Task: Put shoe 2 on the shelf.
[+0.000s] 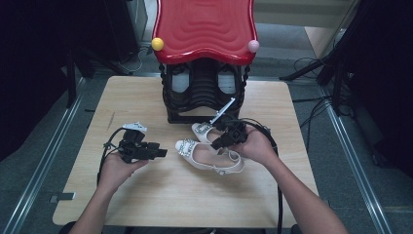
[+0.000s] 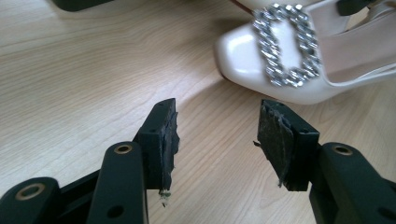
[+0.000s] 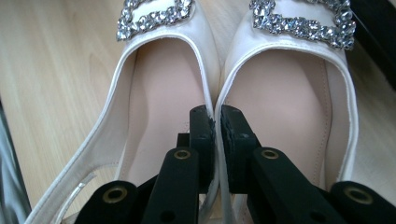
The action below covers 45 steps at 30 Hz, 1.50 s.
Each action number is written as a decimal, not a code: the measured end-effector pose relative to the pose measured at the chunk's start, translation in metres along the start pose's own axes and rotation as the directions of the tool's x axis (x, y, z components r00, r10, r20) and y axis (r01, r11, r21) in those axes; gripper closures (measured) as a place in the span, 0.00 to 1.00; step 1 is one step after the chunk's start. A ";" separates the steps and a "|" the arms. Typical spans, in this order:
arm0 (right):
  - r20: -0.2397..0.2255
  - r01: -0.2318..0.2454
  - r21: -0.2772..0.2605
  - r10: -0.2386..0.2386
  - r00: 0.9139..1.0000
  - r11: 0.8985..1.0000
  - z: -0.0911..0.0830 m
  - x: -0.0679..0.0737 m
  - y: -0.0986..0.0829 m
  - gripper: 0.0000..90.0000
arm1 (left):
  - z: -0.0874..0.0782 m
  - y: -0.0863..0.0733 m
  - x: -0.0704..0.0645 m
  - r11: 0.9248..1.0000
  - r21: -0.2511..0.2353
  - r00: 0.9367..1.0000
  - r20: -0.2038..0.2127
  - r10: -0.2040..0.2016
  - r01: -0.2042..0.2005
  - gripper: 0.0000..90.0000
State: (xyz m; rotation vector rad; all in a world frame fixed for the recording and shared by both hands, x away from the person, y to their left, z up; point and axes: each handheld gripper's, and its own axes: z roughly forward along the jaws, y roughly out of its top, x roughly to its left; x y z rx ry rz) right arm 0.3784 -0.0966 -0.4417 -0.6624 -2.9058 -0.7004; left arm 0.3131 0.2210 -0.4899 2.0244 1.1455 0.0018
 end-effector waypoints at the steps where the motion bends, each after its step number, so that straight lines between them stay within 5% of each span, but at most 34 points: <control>1: -0.008 0.024 0.006 -0.024 1.000 1.000 -0.002 -0.001 0.001 0.95 | -0.001 -0.001 0.002 1.000 -0.003 1.000 -0.004 -0.006 0.006 0.53; 11: -0.096 0.162 -0.010 -0.162 0.982 0.987 -0.033 0.008 0.026 0.95 | -0.009 -0.004 0.013 0.998 -0.029 0.999 -0.015 -0.048 0.047 0.53; 21: -0.091 0.160 -0.122 -0.171 0.981 0.980 -0.080 0.021 0.054 0.95 | -0.009 -0.005 0.015 0.998 -0.023 0.999 -0.017 -0.050 0.050 0.53; 26: -0.093 0.094 -0.214 -0.116 0.989 0.972 -0.097 0.027 0.060 0.95 | -0.008 -0.005 0.015 0.999 -0.017 0.999 -0.016 -0.051 0.051 0.53; 32: -0.154 -0.004 -0.336 -0.051 0.987 0.942 -0.120 0.027 0.061 0.96 | -0.008 -0.005 0.015 0.999 -0.015 0.999 -0.011 -0.051 0.051 0.53; 39: -0.165 -0.046 -0.433 -0.028 0.986 0.900 -0.145 0.026 0.064 0.96 | -0.008 -0.005 0.015 0.999 -0.013 0.999 -0.014 -0.048 0.048 0.53; 45: -0.160 -0.086 -0.516 0.003 0.987 0.852 -0.166 0.027 0.066 0.96 | -0.006 -0.006 0.014 0.999 -0.014 0.999 -0.016 -0.051 0.051 0.53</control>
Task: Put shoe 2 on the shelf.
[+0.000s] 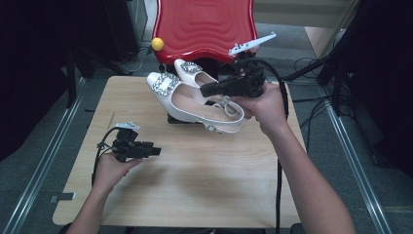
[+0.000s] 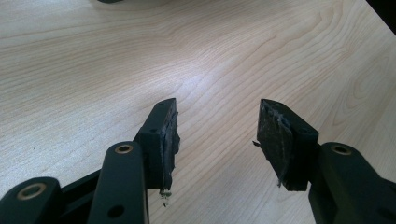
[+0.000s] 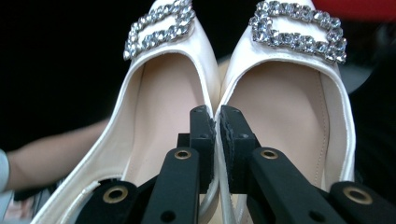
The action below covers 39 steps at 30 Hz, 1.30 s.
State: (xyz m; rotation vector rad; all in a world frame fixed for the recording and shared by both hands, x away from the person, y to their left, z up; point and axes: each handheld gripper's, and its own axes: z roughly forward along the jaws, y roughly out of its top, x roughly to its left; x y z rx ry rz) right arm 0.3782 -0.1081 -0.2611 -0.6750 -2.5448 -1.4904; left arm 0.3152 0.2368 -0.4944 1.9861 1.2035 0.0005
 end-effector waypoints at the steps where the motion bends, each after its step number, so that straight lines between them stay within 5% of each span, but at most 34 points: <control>1: 0.002 -0.002 -0.013 0.002 1.000 1.000 -0.002 0.001 0.003 0.96 | 0.000 0.000 0.000 1.000 0.003 1.000 -0.001 0.002 -0.002 0.53; 8: 0.010 -0.026 -0.134 0.027 1.000 0.991 -0.018 0.002 0.024 0.96 | 0.001 0.000 0.000 1.000 0.007 1.000 -0.001 0.001 -0.001 0.53; 17: -0.020 -0.088 -0.286 0.086 0.996 0.954 -0.022 -0.011 0.052 0.96 | 0.003 -0.001 0.000 1.000 0.017 1.000 -0.003 0.005 -0.005 0.54; 25: -0.008 -0.149 -0.344 0.156 0.988 0.927 -0.016 -0.031 0.072 0.96 | 0.004 -0.001 0.000 1.000 0.017 1.000 -0.001 0.005 -0.005 0.54; 39: 0.018 -0.275 -0.479 0.323 0.946 0.833 -0.021 -0.063 0.095 0.96 | 0.007 0.000 -0.002 1.000 0.021 1.000 0.014 0.010 -0.010 0.54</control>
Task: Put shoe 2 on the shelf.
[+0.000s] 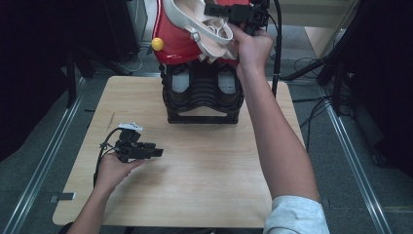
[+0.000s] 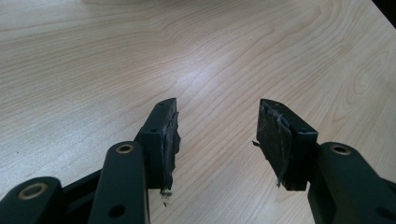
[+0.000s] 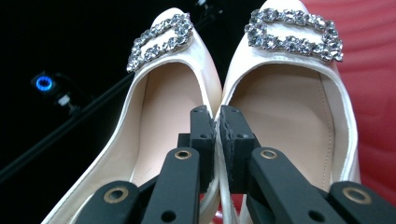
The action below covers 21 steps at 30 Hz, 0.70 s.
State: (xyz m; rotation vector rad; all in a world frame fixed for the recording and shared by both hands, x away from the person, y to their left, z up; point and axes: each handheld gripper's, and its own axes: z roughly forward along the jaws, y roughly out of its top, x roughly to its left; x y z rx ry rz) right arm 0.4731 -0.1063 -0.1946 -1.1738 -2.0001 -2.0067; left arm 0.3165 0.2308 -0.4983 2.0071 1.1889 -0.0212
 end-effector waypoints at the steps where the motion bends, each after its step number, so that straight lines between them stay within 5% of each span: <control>1: 0.013 -0.004 -0.014 0.004 1.000 1.000 0.000 -0.001 0.002 0.96 | 0.000 0.000 0.000 1.000 0.002 1.000 0.002 0.002 -0.002 0.54; 11: 0.126 -0.032 -0.094 0.044 0.991 0.995 0.000 -0.018 0.020 0.96 | 0.003 0.000 0.000 1.000 0.012 1.000 0.007 0.008 -0.008 0.54; 21: 0.231 -0.037 -0.173 0.077 0.970 0.984 0.014 -0.022 0.024 0.96 | 0.005 0.001 -0.002 1.000 0.009 1.000 0.015 0.005 -0.005 0.54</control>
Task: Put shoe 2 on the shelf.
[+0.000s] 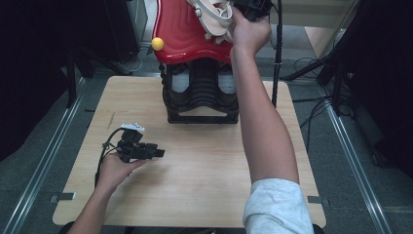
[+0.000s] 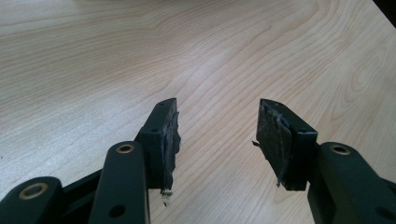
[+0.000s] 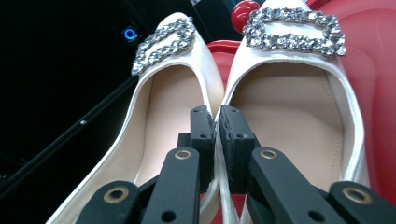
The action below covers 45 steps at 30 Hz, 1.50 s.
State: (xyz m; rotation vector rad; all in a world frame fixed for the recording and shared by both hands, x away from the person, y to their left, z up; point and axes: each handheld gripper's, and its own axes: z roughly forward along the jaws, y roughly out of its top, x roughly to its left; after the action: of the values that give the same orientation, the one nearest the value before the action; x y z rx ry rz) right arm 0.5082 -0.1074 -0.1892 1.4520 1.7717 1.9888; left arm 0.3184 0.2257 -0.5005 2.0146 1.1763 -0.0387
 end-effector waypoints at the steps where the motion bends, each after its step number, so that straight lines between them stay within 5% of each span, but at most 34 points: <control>1: 0.015 0.006 -0.005 -0.006 1.000 1.000 0.002 0.002 -0.001 0.96 | 0.001 0.000 -0.001 1.000 0.001 1.000 0.004 0.003 -0.003 0.54; 10: 0.130 0.055 0.004 -0.055 0.990 0.998 0.025 0.022 -0.016 0.96 | 0.002 0.001 -0.004 1.000 0.008 1.000 0.009 0.025 -0.025 0.54; 24: 0.189 0.080 0.045 -0.087 0.978 0.996 0.029 0.031 -0.020 0.93 | 0.002 0.001 -0.005 1.000 0.009 1.000 0.003 0.026 -0.026 0.54; 28: 0.197 0.104 0.053 -0.113 0.974 0.993 0.030 0.033 -0.020 0.91 | 0.004 0.001 -0.005 1.000 0.009 1.000 0.004 0.023 -0.023 0.54; 32: 0.167 0.091 0.047 -0.097 0.981 0.995 0.025 0.030 -0.018 0.89 | 0.006 0.001 -0.006 0.999 0.014 0.999 0.005 0.032 -0.032 0.54; 45: 0.124 0.137 0.077 -0.146 0.981 0.988 0.011 0.025 -0.011 0.78 | 0.007 0.001 -0.007 0.999 0.026 1.000 0.002 0.031 -0.031 0.54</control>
State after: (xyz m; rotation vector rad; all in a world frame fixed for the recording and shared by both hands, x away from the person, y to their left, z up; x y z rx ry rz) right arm 0.4974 -0.0806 -0.1858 1.3959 1.8472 1.7415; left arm 0.3178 0.2161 -0.5022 2.0548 1.1494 -0.0402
